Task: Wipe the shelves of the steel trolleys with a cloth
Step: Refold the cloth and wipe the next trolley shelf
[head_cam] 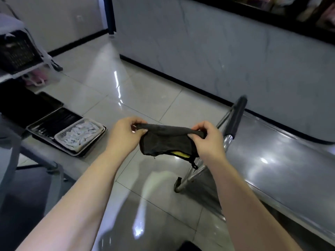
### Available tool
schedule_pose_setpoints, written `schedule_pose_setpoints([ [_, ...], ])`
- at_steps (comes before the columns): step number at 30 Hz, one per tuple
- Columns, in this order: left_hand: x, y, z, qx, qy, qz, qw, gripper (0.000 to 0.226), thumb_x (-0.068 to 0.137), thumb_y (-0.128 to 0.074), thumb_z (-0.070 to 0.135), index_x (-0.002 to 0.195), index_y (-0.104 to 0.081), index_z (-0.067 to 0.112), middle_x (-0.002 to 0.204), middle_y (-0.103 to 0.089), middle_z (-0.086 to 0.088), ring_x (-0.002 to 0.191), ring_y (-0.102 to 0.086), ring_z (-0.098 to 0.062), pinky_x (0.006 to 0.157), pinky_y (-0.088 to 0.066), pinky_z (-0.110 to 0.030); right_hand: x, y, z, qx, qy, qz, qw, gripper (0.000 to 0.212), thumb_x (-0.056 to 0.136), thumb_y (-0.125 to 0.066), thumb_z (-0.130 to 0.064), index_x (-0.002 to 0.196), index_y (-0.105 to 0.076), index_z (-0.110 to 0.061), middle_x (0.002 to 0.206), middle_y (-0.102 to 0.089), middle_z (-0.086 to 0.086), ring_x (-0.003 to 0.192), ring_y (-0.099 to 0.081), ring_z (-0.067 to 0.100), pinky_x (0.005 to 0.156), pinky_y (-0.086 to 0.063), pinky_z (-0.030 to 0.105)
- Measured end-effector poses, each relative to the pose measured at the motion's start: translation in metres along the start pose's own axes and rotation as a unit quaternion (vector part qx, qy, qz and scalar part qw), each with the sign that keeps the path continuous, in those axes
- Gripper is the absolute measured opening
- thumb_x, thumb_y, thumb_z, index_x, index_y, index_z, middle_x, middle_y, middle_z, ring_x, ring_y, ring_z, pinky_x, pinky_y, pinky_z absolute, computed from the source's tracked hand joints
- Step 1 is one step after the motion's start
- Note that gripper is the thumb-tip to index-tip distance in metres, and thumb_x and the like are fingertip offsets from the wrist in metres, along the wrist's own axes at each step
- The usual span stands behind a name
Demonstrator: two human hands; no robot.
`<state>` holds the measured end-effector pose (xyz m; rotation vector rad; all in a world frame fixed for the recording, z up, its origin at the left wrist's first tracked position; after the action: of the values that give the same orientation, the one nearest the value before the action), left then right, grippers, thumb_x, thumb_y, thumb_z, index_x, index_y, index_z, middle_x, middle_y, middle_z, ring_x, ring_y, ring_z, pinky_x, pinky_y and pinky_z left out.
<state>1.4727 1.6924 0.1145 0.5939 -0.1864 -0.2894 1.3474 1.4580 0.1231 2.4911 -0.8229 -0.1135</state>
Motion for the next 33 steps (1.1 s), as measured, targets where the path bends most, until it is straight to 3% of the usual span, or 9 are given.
schedule_pose_setpoints([
  [2,0.027,-0.022,0.001,-0.011,0.002,-0.019,1.000,0.031,0.082,-0.071,0.015,0.079,-0.061,0.044,0.083,-0.064,0.021,0.080,-0.057,0.000,0.066,-0.044,-0.020,0.021,0.006,0.007,-0.012,-0.005,0.010,1.000,0.026,0.083,-0.071,-0.010,0.077,-0.058,-0.032,0.080,-0.060,-0.015,0.079,-0.050,-0.016,0.059,-0.036,-0.001],
  [9,0.163,-0.072,0.027,0.007,-0.020,-0.063,0.998,0.031,0.078,-0.071,0.021,0.072,-0.061,0.049,0.079,-0.063,0.027,0.077,-0.056,0.005,0.066,-0.041,-0.015,0.139,0.025,0.012,-0.009,0.052,0.070,0.996,0.025,0.082,-0.072,-0.005,0.082,-0.060,-0.026,0.082,-0.061,-0.015,0.083,-0.055,-0.008,0.068,-0.038,0.002],
  [19,0.381,-0.041,0.008,0.058,-0.020,-0.043,0.997,0.019,0.081,-0.070,0.022,0.084,-0.067,0.041,0.083,-0.064,0.024,0.079,-0.059,0.003,0.067,-0.042,-0.017,0.352,-0.069,-0.014,0.021,0.033,0.050,0.998,0.020,0.083,-0.073,-0.006,0.084,-0.061,-0.022,0.084,-0.061,-0.011,0.083,-0.054,-0.009,0.066,-0.039,0.001],
  [22,0.462,-0.047,-0.004,0.068,-0.043,-0.051,0.995,0.017,0.082,-0.070,0.022,0.088,-0.069,0.038,0.084,-0.064,0.024,0.080,-0.059,0.001,0.071,-0.048,-0.025,0.420,-0.099,-0.011,0.019,0.017,0.055,0.998,0.019,0.084,-0.073,-0.008,0.084,-0.061,-0.023,0.084,-0.061,-0.011,0.083,-0.054,-0.009,0.065,-0.040,0.001],
  [29,0.653,-0.122,0.015,0.065,-0.113,-0.148,0.980,0.016,0.085,-0.070,0.020,0.089,-0.067,0.036,0.084,-0.065,0.017,0.082,-0.059,-0.004,0.069,-0.046,-0.021,0.566,-0.105,0.014,0.020,-0.054,0.159,0.986,0.029,0.083,-0.074,-0.006,0.079,-0.058,-0.030,0.083,-0.062,-0.012,0.079,-0.054,-0.012,0.061,-0.038,0.001],
  [31,0.695,-0.150,0.038,0.070,-0.139,-0.166,0.974,0.021,0.084,-0.070,0.019,0.085,-0.065,0.039,0.081,-0.063,0.019,0.079,-0.059,-0.002,0.064,-0.041,-0.016,0.597,-0.090,0.024,0.023,-0.074,0.191,0.978,0.030,0.082,-0.073,-0.005,0.077,-0.057,-0.030,0.082,-0.062,-0.012,0.077,-0.055,-0.009,0.056,-0.039,0.002],
  [33,0.734,-0.186,0.065,0.074,-0.157,-0.183,0.968,0.020,0.082,-0.071,0.020,0.081,-0.066,0.040,0.079,-0.065,0.018,0.078,-0.061,-0.005,0.066,-0.046,-0.022,0.625,-0.068,0.035,0.019,-0.088,0.223,0.971,0.029,0.082,-0.073,-0.006,0.077,-0.057,-0.029,0.080,-0.063,-0.012,0.075,-0.058,-0.002,0.056,-0.040,0.004],
])
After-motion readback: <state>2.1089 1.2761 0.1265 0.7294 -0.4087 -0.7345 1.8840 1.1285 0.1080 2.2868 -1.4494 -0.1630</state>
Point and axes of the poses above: each hand's wrist, its own x-axis towards the middle knuckle, its own y-axis out of the back of the hand, z = x × y, the point moved 10 cm from there along x, towards the middle knuckle
